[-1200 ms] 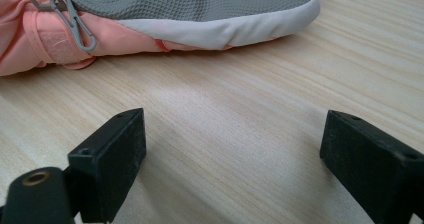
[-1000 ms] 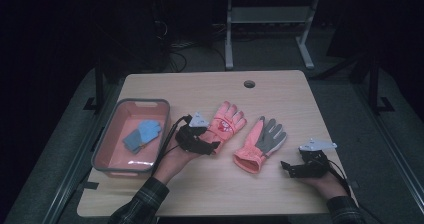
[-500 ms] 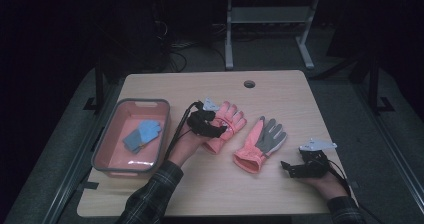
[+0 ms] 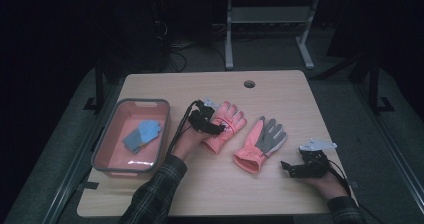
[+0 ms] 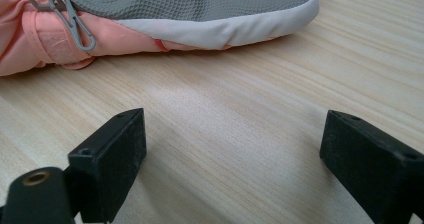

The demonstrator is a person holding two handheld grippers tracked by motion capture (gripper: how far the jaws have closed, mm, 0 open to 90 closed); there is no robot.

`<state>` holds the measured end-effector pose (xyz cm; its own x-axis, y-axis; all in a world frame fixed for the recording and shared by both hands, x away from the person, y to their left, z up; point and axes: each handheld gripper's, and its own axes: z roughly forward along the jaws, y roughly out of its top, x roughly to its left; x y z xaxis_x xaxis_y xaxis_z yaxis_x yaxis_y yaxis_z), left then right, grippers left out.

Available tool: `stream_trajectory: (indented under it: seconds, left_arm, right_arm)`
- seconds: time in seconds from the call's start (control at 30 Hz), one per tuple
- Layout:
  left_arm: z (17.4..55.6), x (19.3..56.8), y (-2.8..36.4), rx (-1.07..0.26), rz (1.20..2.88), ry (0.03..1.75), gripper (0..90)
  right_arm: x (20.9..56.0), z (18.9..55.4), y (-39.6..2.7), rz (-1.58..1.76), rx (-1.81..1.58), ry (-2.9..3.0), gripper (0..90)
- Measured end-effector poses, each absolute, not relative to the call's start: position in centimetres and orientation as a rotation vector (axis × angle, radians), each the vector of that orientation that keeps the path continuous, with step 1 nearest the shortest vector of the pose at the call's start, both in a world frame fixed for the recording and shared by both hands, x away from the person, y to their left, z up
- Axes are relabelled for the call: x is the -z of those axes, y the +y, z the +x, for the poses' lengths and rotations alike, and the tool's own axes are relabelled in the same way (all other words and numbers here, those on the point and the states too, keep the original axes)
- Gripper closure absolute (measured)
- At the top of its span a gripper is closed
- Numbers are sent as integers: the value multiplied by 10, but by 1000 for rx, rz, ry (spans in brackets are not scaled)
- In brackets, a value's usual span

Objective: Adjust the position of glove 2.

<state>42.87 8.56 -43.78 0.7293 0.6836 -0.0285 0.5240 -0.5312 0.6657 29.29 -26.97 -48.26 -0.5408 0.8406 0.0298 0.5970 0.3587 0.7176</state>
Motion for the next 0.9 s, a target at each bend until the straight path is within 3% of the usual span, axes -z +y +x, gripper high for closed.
stream_trajectory:
  seconds: [0.27, 0.4, 0.47, 0.6, 0.77, 0.8, 0.9]
  left_arm:
    - [435, 447, 87, -242, 2262, 912, 433]
    - [437, 445, 92, -187, 2232, 918, 729]
    - [437, 444, 94, -170, 2228, 912, 784]
    - [435, 436, 97, -132, 2206, 905, 812]
    - [429, 427, 98, -125, 2204, 889, 814]
    - [427, 424, 99, -131, 2203, 885, 815]
    - [422, 411, 105, -140, 2182, 879, 814]
  right_arm:
    - [483, 293, -269, 1263, -987, 2287, 102]
    - [483, 293, -269, 1263, -987, 2287, 102]
    - [483, 293, -269, 1259, -988, 2287, 102]
    - [483, 293, -270, 1246, -993, 2295, 105]
    - [480, 293, -272, 1259, -1001, 2295, 180]
    - [478, 292, -274, 1266, -1006, 2298, 243]
    - [475, 293, -275, 1277, -1042, 2290, 315]
